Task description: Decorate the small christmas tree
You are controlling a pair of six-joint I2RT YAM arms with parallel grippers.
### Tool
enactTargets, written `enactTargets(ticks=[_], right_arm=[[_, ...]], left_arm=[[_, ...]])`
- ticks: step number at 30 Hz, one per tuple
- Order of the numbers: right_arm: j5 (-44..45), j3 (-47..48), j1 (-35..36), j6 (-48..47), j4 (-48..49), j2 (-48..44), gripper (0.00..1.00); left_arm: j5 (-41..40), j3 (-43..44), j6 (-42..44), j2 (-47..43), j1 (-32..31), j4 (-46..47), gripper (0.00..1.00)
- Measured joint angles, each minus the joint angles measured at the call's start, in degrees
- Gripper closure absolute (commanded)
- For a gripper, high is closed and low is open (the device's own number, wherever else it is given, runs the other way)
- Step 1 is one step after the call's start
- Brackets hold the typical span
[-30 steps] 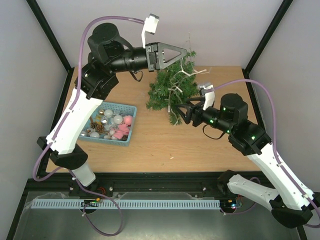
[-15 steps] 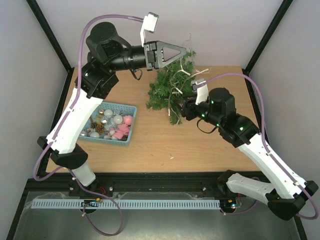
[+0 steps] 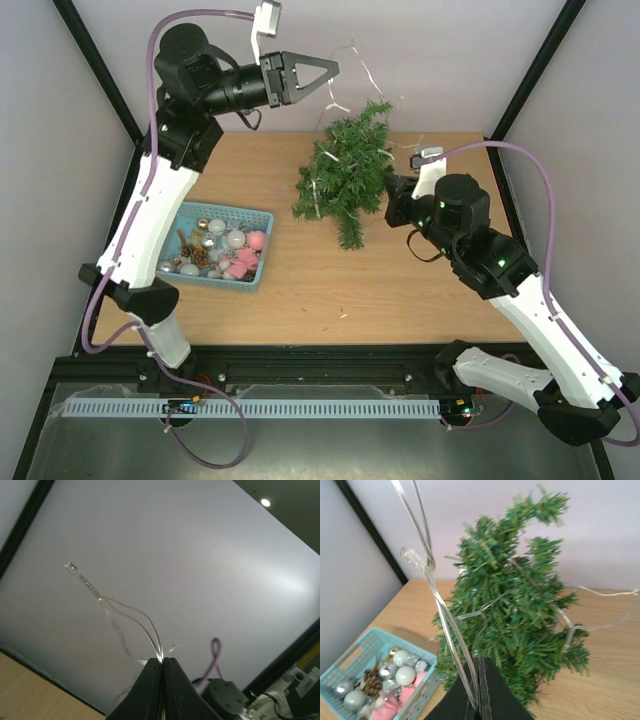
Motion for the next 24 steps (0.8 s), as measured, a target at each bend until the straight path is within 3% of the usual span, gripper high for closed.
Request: enactTargets(ticks=[5, 9, 24], right_arm=[[5.4, 1.0, -1.0, 0.4, -1.1, 0.3, 0.99], [5.5, 1.3, -5.8, 0.6, -2.1, 2.4, 0.99], [-11.4, 12.8, -25.1, 3.3, -2.4, 17.1, 0.99]], left_arm=[[3.3, 0.0, -0.9, 5.3, 5.3, 1.9, 0.98], [5.3, 1.4, -1.4, 10.8, 8.3, 2.1, 0.98], [10.5, 4.3, -8.1, 19.8, 16.1, 13.2, 0.98]])
